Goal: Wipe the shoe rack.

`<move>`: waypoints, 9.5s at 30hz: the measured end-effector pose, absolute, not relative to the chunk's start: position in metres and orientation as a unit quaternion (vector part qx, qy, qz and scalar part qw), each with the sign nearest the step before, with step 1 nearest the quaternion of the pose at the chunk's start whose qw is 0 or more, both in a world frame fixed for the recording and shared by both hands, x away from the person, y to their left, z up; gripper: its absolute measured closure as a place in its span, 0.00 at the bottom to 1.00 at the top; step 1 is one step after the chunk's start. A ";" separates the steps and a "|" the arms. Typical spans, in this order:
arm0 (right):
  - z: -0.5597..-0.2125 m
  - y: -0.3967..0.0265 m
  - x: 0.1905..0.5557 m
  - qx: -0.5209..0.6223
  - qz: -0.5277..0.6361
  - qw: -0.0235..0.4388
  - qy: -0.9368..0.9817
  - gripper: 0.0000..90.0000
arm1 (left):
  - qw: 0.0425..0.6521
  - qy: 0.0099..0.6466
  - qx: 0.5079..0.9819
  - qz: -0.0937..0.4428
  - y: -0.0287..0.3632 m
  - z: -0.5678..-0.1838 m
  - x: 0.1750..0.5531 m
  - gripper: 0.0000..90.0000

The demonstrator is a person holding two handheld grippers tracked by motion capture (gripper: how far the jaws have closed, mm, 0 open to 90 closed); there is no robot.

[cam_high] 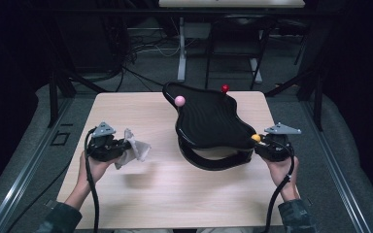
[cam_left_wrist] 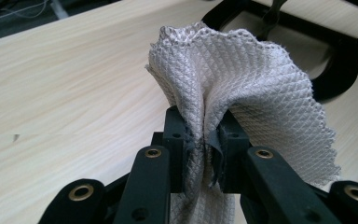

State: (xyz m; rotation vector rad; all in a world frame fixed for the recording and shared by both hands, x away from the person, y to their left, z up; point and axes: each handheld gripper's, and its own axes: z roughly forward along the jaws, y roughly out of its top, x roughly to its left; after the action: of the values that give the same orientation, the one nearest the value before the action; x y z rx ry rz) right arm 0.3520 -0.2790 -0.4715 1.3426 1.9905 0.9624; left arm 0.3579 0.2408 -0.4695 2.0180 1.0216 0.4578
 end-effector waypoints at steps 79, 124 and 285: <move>-0.471 -0.279 0.352 0.499 0.358 0.273 0.741 0.66 | 0.455 0.346 0.811 0.123 0.100 -0.517 0.440 0.55; -0.458 -0.228 0.328 0.443 0.363 0.249 0.781 0.50 | 0.462 0.321 0.808 0.174 0.098 -0.528 0.424 0.84; -0.380 -0.198 0.335 0.383 0.468 0.251 0.756 0.38 | 0.445 0.350 0.807 0.167 0.160 -0.511 0.351 0.36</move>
State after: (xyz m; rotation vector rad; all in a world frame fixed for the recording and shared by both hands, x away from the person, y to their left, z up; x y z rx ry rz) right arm 0.3355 -0.1978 -0.3802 1.0432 2.0560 1.2733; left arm 0.3514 0.1596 -0.5111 2.0002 0.8664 0.4139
